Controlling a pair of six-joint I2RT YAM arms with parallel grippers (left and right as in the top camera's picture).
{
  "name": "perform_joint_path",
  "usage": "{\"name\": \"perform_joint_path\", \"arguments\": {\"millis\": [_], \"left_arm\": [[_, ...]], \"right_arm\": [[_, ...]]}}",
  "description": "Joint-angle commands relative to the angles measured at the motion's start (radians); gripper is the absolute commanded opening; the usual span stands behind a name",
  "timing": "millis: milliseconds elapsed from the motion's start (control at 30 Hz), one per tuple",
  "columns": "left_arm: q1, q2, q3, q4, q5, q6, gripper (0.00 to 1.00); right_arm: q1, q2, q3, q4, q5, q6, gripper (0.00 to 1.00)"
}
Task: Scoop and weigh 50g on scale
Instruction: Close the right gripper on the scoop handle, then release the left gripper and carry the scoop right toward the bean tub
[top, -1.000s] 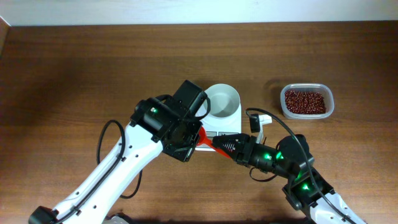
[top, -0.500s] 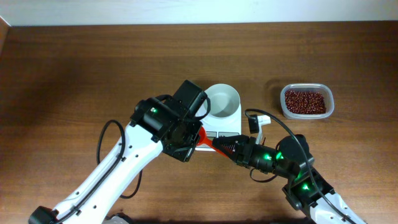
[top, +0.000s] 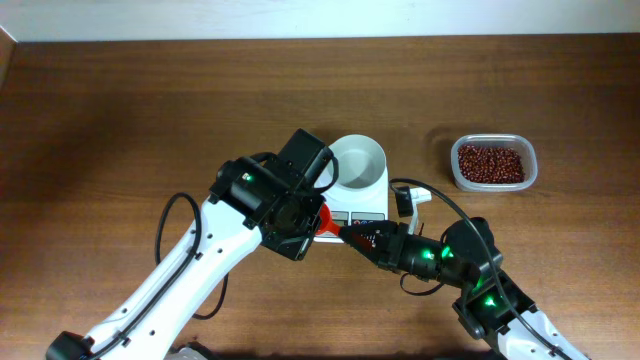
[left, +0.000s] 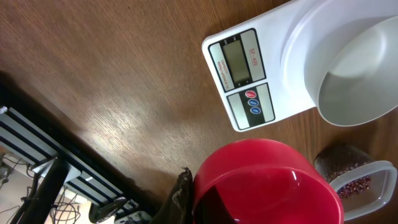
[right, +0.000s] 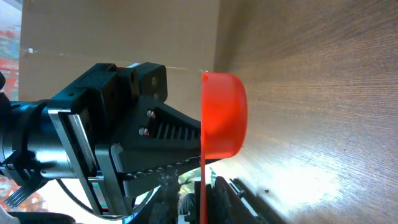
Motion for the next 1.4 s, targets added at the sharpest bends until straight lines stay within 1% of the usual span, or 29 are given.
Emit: {"name": "perform_joint_path", "arguments": {"millis": [0, 233, 467, 733, 800, 833, 900, 933, 967, 1000, 1033, 1133, 1200, 1233, 1267, 1300, 1367], "left_arm": [[-0.004, -0.009, 0.002, -0.003, -0.016, -0.013, 0.00], [-0.004, -0.009, 0.002, -0.003, -0.016, -0.013, 0.00], [-0.004, -0.009, 0.002, -0.021, -0.016, -0.013, 0.00], [-0.004, -0.009, 0.002, -0.022, -0.016, -0.013, 0.00], [-0.004, -0.009, 0.002, -0.022, -0.016, -0.013, 0.00], [-0.004, -0.009, 0.002, -0.022, -0.016, -0.013, 0.05], [-0.004, -0.009, 0.002, -0.023, -0.016, -0.013, 0.20], [-0.004, -0.009, 0.002, -0.023, -0.016, -0.012, 0.31], [-0.004, -0.009, 0.002, -0.023, -0.016, -0.012, 0.43], [-0.004, -0.009, 0.002, -0.023, -0.016, -0.012, 0.54], [-0.004, -0.009, 0.002, -0.022, -0.016, -0.012, 0.60], [-0.004, -0.009, 0.002, -0.022, -0.016, -0.012, 0.70], [-0.004, -0.009, 0.002, -0.022, -0.016, -0.013, 0.79], [-0.004, -0.009, 0.002, -0.022, -0.016, -0.012, 0.91], [-0.004, -0.009, 0.002, -0.022, -0.016, -0.012, 0.97], [-0.004, -0.009, 0.002, -0.023, -0.016, -0.012, 0.99], [-0.004, -0.009, 0.002, -0.023, -0.016, -0.013, 0.99]], "right_arm": [[0.016, 0.002, 0.016, 0.009, -0.021, -0.016, 0.18], [0.016, 0.002, 0.016, 0.008, -0.021, -0.017, 0.13], [0.016, 0.003, 0.016, 0.008, -0.016, -0.017, 0.04], [0.015, 0.003, 0.016, 0.008, 0.007, -0.018, 0.04], [0.014, 0.003, 0.016, 0.003, 0.016, -0.044, 0.04], [0.014, 0.003, 0.016, -0.005, 0.022, -0.064, 0.04], [0.014, 0.003, 0.016, -0.025, 0.025, -0.070, 0.04], [0.014, 0.003, 0.016, -0.038, 0.025, -0.071, 0.04], [0.014, 0.003, 0.016, -0.053, 0.024, -0.083, 0.04], [0.014, 0.003, 0.016, -0.055, 0.024, -0.125, 0.04], [0.014, 0.002, 0.016, -0.055, 0.024, -0.163, 0.04], [0.014, 0.002, 0.016, -0.055, 0.025, -0.274, 0.04], [0.014, 0.002, 0.016, -0.055, 0.025, -0.326, 0.04], [0.014, 0.002, 0.016, -0.055, 0.026, -0.348, 0.04], [0.013, 0.002, 0.016, -0.056, 0.029, -0.365, 0.04], [0.013, 0.002, 0.016, -0.056, 0.030, -0.383, 0.04], [0.005, 0.002, 0.016, -0.071, 0.038, -0.412, 0.04]]}}
